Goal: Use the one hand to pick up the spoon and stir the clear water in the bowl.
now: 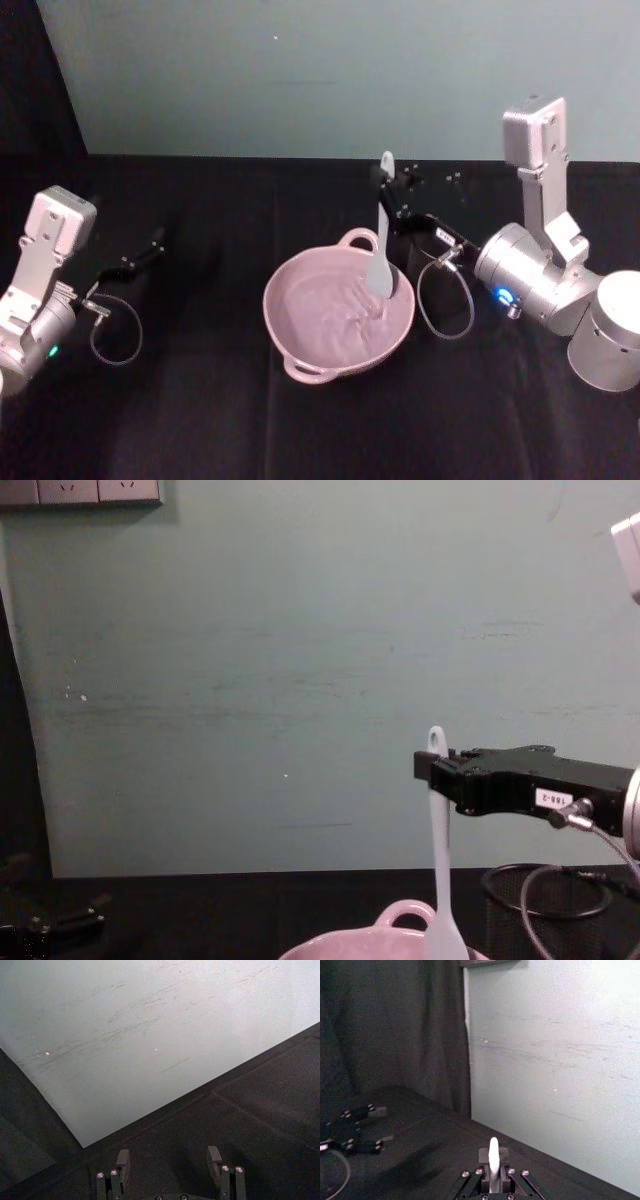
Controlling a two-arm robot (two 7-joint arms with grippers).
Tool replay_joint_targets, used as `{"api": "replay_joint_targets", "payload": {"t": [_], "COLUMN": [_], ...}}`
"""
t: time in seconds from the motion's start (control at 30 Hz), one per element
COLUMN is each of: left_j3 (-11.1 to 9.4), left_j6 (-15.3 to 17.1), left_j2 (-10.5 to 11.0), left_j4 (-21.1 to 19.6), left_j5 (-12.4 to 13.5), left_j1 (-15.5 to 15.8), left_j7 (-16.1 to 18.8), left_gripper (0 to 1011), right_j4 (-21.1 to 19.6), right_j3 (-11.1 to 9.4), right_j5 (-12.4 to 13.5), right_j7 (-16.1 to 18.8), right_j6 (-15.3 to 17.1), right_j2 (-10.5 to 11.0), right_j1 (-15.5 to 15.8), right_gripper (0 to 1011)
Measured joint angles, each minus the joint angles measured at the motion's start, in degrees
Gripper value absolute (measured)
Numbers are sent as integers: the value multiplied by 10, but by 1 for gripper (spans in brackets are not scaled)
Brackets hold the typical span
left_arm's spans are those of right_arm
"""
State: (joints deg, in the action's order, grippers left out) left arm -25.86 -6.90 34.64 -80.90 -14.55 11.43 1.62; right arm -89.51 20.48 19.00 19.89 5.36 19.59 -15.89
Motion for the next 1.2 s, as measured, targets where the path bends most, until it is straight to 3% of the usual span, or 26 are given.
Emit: {"api": "replay_joint_targets", "payload": {"t": [0.3, 0.73, 0.97, 1.2], "left_j3": [0, 0, 0, 0], "left_j6": [0, 0, 0, 0], "left_j2": [0, 0, 0, 0], "left_j4": [0, 0, 0, 0], "left_j5": [0, 0, 0, 0], "left_j1": [0, 0, 0, 0], "left_j7": [0, 0, 0, 0], "left_gripper": [1011, 1011, 1011, 1011], "right_j4": [-37, -61, -43, 11], "right_j3": [25, 59, 63, 63], "right_j5": [-12, -11, -12, -12], "right_j7": [13, 19, 18, 18], "right_j6": [9, 9, 3, -5], "right_j2": [7, -12, -26, -44], "right_j1": [24, 39, 24, -10], "right_gripper": [118, 118, 118, 118]}}
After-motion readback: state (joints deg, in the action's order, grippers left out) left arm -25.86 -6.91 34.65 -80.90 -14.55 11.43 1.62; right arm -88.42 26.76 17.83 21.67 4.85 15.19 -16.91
